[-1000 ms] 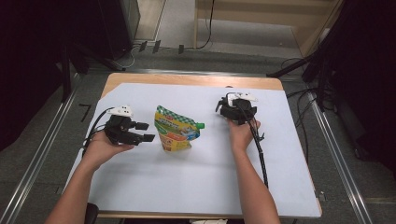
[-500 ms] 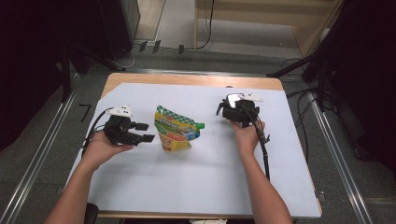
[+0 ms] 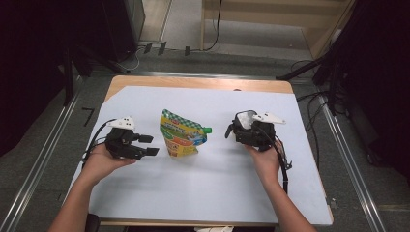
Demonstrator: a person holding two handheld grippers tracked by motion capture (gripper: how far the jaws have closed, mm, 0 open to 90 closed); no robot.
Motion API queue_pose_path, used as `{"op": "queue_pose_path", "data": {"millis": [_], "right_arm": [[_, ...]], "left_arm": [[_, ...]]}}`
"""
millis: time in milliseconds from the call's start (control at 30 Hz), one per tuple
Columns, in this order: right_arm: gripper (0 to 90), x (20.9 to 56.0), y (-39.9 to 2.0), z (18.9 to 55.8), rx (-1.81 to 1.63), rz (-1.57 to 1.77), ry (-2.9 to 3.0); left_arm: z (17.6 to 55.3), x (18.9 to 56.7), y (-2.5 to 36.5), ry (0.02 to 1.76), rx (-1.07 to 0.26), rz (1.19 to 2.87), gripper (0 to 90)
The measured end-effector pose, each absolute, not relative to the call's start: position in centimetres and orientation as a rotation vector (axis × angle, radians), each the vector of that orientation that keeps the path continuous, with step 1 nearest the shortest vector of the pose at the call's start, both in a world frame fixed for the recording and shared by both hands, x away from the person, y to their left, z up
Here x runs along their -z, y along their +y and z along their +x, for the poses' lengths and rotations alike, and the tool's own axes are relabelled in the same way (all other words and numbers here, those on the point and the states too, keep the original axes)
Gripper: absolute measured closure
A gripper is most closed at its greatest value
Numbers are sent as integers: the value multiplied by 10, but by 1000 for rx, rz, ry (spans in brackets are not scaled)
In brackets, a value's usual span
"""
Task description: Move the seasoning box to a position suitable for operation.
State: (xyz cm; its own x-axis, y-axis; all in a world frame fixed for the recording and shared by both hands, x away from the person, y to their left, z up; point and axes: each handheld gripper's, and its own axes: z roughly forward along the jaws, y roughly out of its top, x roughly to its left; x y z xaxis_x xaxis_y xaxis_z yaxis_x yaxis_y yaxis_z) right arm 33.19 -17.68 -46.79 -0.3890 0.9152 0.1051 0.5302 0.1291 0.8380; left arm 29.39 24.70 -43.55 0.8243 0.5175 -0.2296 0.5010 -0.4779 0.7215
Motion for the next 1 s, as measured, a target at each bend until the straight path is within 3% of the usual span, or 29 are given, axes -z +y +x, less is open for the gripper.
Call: {"op": "queue_pose_path", "data": {"millis": [267, 800, 1000], "right_arm": [[154, 466, -180, 303, -1188, 1333, 2039], [155, 474, -176, 269, -1213, 1291, 2134], [155, 482, -161, 263, -1215, 1257, 2211]], "left_arm": [[274, 429, 228, 641, 69, 2196, 497], [263, 428, 167, 520, 123, 2228, 467], [264, 430, 156, 501, 88, 2215, 556]]}}
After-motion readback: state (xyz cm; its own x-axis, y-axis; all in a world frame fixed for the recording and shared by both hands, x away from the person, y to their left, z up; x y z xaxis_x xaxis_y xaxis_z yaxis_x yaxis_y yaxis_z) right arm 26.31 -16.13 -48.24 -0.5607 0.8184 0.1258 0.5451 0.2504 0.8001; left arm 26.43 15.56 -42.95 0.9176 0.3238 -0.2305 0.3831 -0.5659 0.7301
